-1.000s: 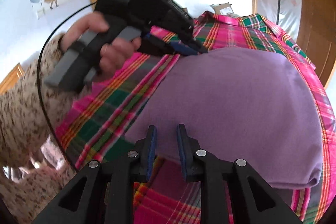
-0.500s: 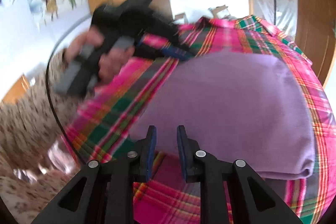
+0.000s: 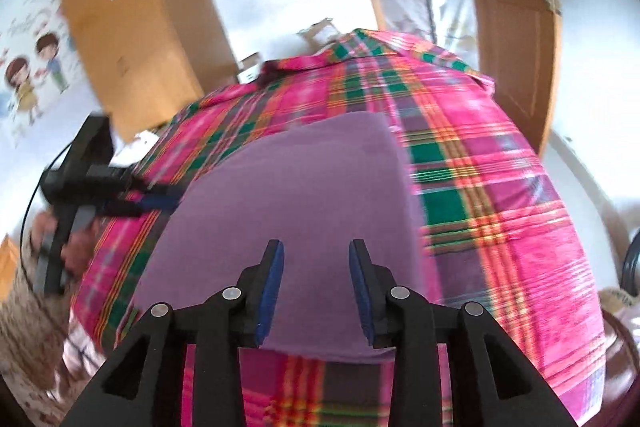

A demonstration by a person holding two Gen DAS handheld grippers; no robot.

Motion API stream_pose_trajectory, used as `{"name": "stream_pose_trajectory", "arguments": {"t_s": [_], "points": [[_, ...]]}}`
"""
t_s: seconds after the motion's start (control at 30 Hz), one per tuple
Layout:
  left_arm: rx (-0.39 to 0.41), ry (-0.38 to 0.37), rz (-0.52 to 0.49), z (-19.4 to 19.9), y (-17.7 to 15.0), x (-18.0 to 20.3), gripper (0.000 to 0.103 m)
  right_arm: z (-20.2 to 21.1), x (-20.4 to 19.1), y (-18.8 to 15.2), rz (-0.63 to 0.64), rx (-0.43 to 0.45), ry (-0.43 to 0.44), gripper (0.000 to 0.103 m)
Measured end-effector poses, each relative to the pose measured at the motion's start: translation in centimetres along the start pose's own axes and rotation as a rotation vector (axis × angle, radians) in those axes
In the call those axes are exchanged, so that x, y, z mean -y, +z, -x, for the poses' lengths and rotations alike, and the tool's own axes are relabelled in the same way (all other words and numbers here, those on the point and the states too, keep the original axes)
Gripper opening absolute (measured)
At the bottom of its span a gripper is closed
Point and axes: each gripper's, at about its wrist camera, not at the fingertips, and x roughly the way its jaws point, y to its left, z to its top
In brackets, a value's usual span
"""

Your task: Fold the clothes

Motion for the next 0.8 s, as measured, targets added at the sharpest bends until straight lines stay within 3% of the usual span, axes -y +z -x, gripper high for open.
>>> {"name": "stream_pose_trajectory", "arguments": {"t_s": [0.07, 0.1, 0.13, 0.47, 0.8], "points": [[-0.014, -0.013, -0.009, -0.2, -0.4, 0.1, 0.039, -0.4, 1.2, 0.6, -0.013, -0.018, -0.006, 0.041], [-0.02, -0.019, -0.011, -0.3, -0.6, 0.1, 0.041, -0.7, 1.9, 0.9, -0.027, -0.034, -0.011, 0.057], [-0.026, -0.026, -0.009, -0.4, -0.7, 0.1, 0.043, -0.9, 2.6, 1.1, -0.044, -0.046, -0.006, 0.065], [-0.067, -0.079, 0.009, -1.3, -0.5, -0.3, 0.05, -4.9, 7.1, 3.2, -0.172, -0.206, 0.239, 0.065], [-0.169, -0.248, 0.068, -2.0, -1.0, -1.3, 0.057, -9.5, 9.9, 5.1, -0.258, -0.391, 0.457, 0.065]]}}
